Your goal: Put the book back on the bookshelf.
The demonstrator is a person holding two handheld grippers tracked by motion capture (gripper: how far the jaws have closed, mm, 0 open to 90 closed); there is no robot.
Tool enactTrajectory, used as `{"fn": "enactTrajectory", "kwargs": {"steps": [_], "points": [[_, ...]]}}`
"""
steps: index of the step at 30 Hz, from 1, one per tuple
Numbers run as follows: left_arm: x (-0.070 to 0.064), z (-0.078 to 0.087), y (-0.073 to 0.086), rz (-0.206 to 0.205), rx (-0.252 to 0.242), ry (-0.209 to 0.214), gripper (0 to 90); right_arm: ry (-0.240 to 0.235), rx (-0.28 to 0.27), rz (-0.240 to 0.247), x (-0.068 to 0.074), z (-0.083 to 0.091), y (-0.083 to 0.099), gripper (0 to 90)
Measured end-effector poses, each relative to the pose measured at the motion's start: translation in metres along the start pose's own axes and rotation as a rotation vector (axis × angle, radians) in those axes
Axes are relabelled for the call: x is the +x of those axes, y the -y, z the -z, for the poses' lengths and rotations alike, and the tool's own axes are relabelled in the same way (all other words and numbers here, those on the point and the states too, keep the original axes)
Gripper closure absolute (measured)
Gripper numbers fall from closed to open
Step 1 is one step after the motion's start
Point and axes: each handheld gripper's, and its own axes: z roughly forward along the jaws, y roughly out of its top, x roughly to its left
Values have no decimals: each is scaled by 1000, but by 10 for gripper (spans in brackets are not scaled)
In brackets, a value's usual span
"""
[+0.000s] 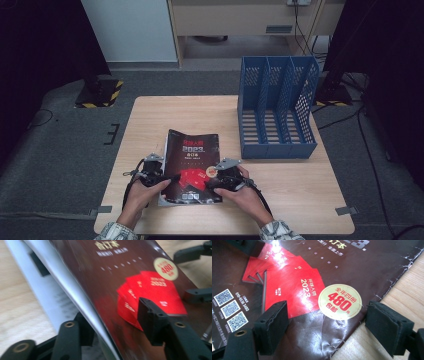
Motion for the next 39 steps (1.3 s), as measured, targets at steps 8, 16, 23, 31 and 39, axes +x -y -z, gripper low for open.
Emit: {"fn": "enactTrajectory", "kwargs": {"steps": [8, 16, 23, 31, 39], "points": [[-8, -3, -1, -45, 29, 7, 639, -6, -4, -1, 1, 2, 1, 202], [-9, 8, -4, -71, -40, -12, 863, -20, -4, -18, -1, 3, 1, 195], [-6, 19, -6, -48, -99, 43, 892, -38, -2, -46, -3, 3, 0, 171], [-9, 31, -11, -54, -126, 78, 892, -84, -5, -82, -5, 4, -1, 167], [-12, 43, -14, -50, -160, 127, 892, -135, -11, -139, -6, 0, -4, 176]]}}
